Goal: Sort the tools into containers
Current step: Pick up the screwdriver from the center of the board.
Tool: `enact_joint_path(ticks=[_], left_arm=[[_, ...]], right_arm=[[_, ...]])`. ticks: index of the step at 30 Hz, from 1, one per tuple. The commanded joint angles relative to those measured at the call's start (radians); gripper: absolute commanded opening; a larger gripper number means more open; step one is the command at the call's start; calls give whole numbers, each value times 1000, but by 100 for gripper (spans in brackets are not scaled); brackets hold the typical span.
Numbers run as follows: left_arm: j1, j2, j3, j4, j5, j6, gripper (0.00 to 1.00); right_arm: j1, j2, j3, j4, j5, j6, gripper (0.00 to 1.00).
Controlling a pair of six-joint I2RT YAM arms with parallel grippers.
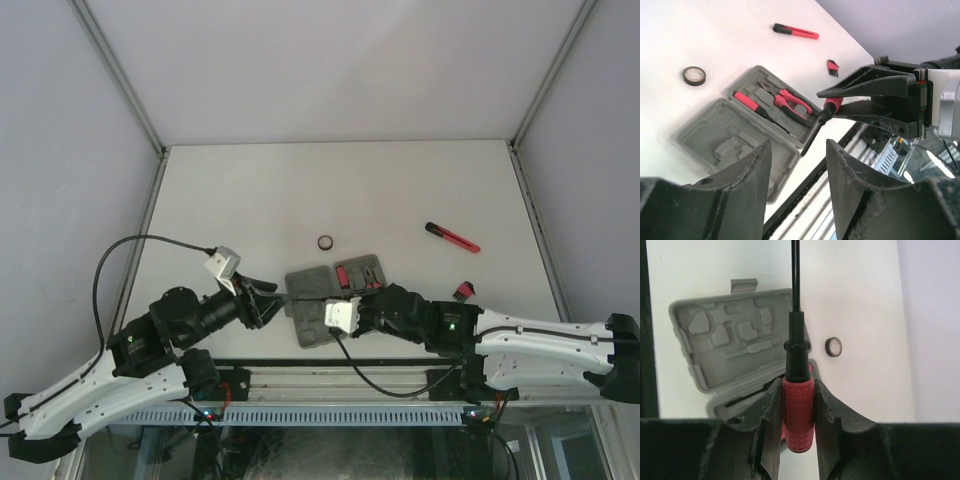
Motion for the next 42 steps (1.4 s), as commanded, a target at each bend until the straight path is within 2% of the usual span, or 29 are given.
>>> enact_joint_path(ticks=[1, 4, 8, 16, 24, 34, 42], left_arm=[[-2, -48, -17, 36, -143, -44, 52], [-2, -60, -22, 53, -157, -55, 52], [-1, -54, -19, 73, -149, -74, 52], [-1, -61, -40, 141, -135, -104, 52], [-2, -52, -77, 276, -4, -91, 52], [-2, -38, -89, 347, 26, -101, 51], [-2, -25, -111, 388, -26, -115, 49]], right_arm=[[0, -70, -41, 144, 93, 429, 1], [0, -74, -42, 136, 103, 628, 1], [2, -56, -42, 131, 103, 784, 2], [82, -58, -41, 280, 200, 886, 0], [98, 5, 34, 351, 212, 1086, 0], [105, 51, 43, 448, 105, 1112, 0], [151, 79, 43, 489, 72, 1026, 3]])
